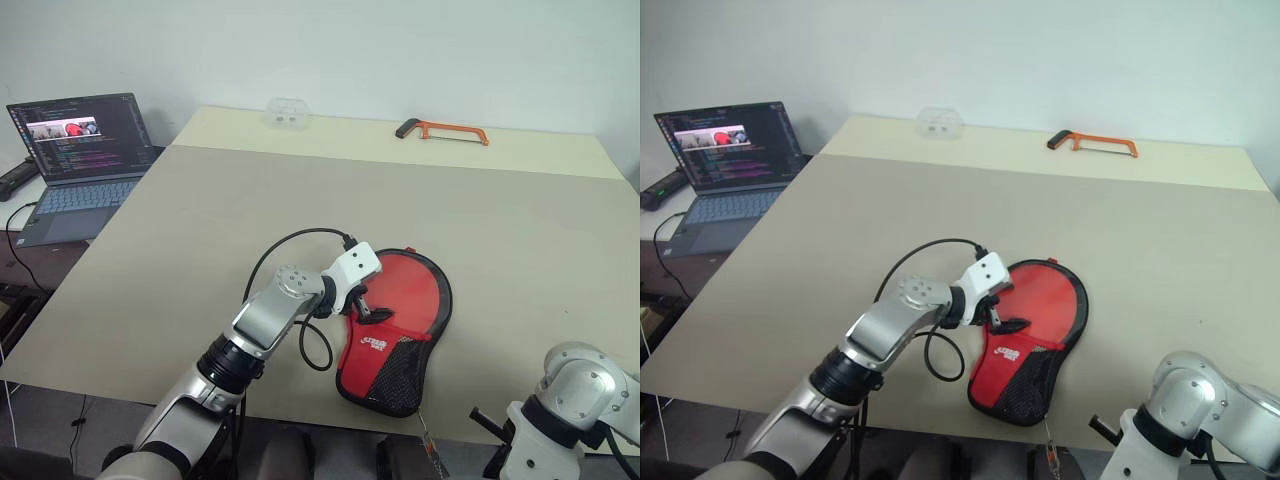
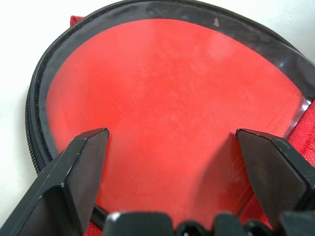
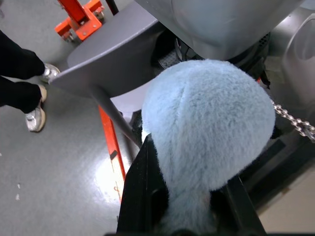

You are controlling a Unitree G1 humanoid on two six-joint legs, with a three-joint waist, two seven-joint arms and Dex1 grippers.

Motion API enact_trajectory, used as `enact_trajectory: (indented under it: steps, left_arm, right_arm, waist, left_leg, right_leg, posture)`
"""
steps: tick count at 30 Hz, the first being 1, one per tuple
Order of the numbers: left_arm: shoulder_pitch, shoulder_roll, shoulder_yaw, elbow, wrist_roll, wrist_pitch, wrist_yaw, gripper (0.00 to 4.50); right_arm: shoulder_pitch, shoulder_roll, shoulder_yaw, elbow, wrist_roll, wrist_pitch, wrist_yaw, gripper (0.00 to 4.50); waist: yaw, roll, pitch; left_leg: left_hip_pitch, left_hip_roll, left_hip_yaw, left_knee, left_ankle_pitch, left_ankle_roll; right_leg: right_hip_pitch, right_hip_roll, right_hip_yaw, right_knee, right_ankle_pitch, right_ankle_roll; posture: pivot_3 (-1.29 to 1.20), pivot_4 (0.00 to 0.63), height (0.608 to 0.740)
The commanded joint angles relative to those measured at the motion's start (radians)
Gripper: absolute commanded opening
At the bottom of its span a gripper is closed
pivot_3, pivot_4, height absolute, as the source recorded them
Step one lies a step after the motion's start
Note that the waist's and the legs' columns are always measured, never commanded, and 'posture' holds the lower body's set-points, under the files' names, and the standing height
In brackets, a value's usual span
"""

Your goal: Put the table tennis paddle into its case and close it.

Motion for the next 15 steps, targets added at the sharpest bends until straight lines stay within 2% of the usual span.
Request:
enact_trajectory:
  steps: [1, 6, 11, 15]
  left_arm:
    - [0.006, 0.019, -0.017, 0.023, 0.025, 0.015, -0.001, 4.50]
    - [0.002, 0.008, -0.008, 0.034, 0.025, 0.008, 0.012, 4.50]
    - [0.007, 0.000, -0.009, 0.039, 0.023, -0.003, 0.017, 4.50]
    - [0.016, -0.008, 0.014, 0.040, -0.003, -0.035, 0.002, 4.50]
  right_arm:
    - [-0.048, 0.029, -0.035, 0.024, 0.028, -0.043, 0.056, 0.17]
    - [-0.200, 0.076, -0.055, 0.123, 0.045, 0.055, 0.067, 0.17]
    - [-0.287, 0.124, -0.030, 0.240, -0.058, 0.105, 0.036, 0.16]
    - [-0.299, 0.112, -0.022, 0.264, -0.083, 0.149, 0.071, 1.43]
  waist:
    - [-0.001, 0.000, 0.000]
    - [-0.003, 0.000, 0.000]
    - [-0.001, 0.000, 0.000]
    - [-0.001, 0.000, 0.000]
  left_leg:
    - [0.000, 0.000, 0.000, 0.000, 0.000, 0.000]
    - [0.001, 0.000, 0.000, 0.000, 0.000, 0.000]
    - [0.001, 0.000, 0.000, 0.001, 0.000, 0.000]
    - [0.000, 0.001, 0.000, 0.001, 0.000, 0.000]
  right_leg:
    - [0.000, 0.000, 0.000, 0.000, 0.000, 0.000]
    - [0.000, 0.000, 0.000, 0.001, 0.000, 0.000]
    - [0.001, 0.000, 0.000, 0.001, 0.000, -0.001]
    - [0.000, 0.000, 0.000, 0.001, 0.000, -0.001]
  posture:
    - [0.00, 0.150, 0.740]
    - [0.00, 0.150, 0.740]
    - [0.00, 0.150, 0.740]
    - [0.00, 0.150, 0.740]
